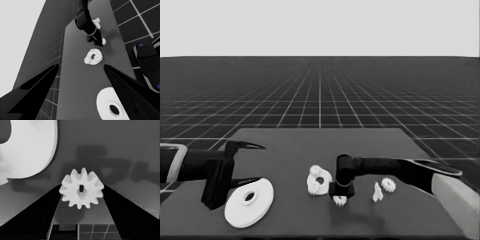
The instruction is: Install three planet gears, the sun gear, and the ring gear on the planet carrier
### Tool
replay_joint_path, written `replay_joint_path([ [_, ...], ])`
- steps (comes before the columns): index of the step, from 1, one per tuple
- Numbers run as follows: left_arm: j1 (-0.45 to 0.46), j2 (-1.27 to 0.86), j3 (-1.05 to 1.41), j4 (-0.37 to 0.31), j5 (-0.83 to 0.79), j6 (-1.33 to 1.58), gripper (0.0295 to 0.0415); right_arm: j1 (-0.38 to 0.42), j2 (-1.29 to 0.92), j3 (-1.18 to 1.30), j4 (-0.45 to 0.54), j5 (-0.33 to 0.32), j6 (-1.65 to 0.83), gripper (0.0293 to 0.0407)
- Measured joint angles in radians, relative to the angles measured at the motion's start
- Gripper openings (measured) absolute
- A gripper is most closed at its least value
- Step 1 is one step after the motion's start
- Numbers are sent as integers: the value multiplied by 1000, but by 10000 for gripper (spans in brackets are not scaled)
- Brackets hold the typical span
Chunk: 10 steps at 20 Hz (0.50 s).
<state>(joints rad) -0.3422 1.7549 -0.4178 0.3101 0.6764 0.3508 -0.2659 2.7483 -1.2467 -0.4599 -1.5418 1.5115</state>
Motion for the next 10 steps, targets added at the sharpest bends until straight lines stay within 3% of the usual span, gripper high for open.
replay_joint_path([
  [8,0,0,0,0,0,0,385,0,0,0,0,0,0,312],
  [10,0,0,0,0,0,0,385,141,-22,110,143,-41,79,312],
])
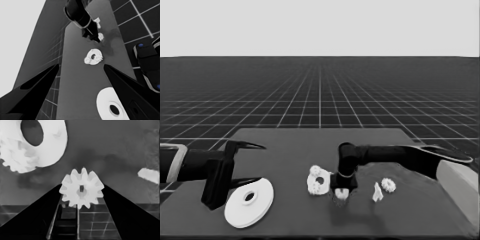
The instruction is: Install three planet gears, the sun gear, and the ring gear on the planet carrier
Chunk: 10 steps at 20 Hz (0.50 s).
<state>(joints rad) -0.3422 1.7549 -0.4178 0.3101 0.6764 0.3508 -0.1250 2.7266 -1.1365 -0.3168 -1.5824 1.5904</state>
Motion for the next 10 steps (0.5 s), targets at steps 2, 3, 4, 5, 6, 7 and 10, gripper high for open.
replay_joint_path([
  [2,0,0,0,0,0,0,385,63,-2,21,59,0,18,312],
  [3,0,0,0,0,0,0,385,76,-2,23,72,0,21,312],
  [4,0,0,0,0,0,0,385,84,-2,25,80,1,23,312],
  [5,0,0,0,0,0,0,385,88,-2,25,85,1,23,312],
  [6,0,0,0,0,0,0,385,91,-2,26,88,2,24,312],
  [7,0,0,0,0,0,0,385,92,-2,26,89,2,24,312],
  [10,0,0,0,0,0,0,385,124,113,-246,122,35,-130,312],
])
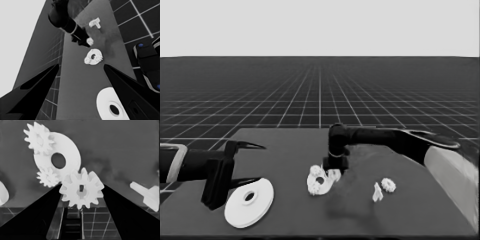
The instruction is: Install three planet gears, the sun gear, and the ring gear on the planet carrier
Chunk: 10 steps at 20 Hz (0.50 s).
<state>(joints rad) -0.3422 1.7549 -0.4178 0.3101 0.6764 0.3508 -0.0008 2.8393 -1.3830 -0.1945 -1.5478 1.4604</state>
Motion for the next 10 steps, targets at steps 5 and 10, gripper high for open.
replay_joint_path([
  [5,0,0,0,0,0,0,385,8,73,-166,13,14,-93,312],
  [10,0,0,0,0,0,0,385,-95,93,-234,-85,45,-134,312],
])
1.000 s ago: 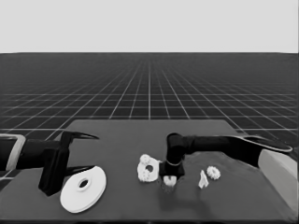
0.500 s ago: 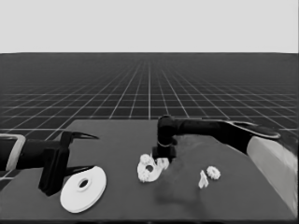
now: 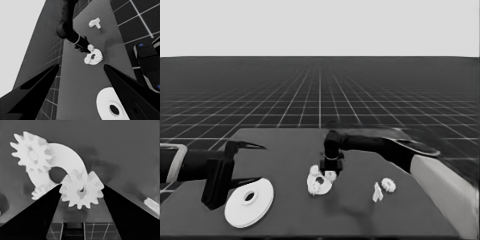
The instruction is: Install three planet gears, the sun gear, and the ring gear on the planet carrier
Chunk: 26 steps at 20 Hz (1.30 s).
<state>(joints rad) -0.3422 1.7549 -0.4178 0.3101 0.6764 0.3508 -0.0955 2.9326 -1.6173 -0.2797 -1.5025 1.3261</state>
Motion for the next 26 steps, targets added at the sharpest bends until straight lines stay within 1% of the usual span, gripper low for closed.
replay_joint_path([
  [2,0,0,0,0,0,0,385,-36,9,-31,-31,15,-18,312],
  [8,0,0,0,0,0,0,385,-51,13,-47,-47,24,-27,312],
  [9,0,0,0,0,0,0,385,-52,14,-47,-47,24,-27,344],
  [10,0,0,0,0,0,0,385,-52,14,-48,-47,24,-27,372],
  [11,0,0,0,0,0,0,385,-52,14,-48,-47,24,-27,381],
  [13,0,0,0,0,0,0,385,-52,14,-48,-47,24,-27,384],
  [18,0,0,0,0,0,0,385,-52,14,-48,-48,24,-27,385],
  [19,0,0,0,0,0,0,385,2,-3,9,7,-4,6,385],
  [20,0,0,0,0,0,0,385,45,-10,34,43,-17,21,385],
  [21,0,0,0,0,0,0,385,70,-12,45,65,-23,28,385],
  [23,0,0,0,0,0,0,385,92,-14,52,87,-28,32,385],
  [26,0,0,0,0,0,0,385,101,-14,54,96,-30,34,385],
])
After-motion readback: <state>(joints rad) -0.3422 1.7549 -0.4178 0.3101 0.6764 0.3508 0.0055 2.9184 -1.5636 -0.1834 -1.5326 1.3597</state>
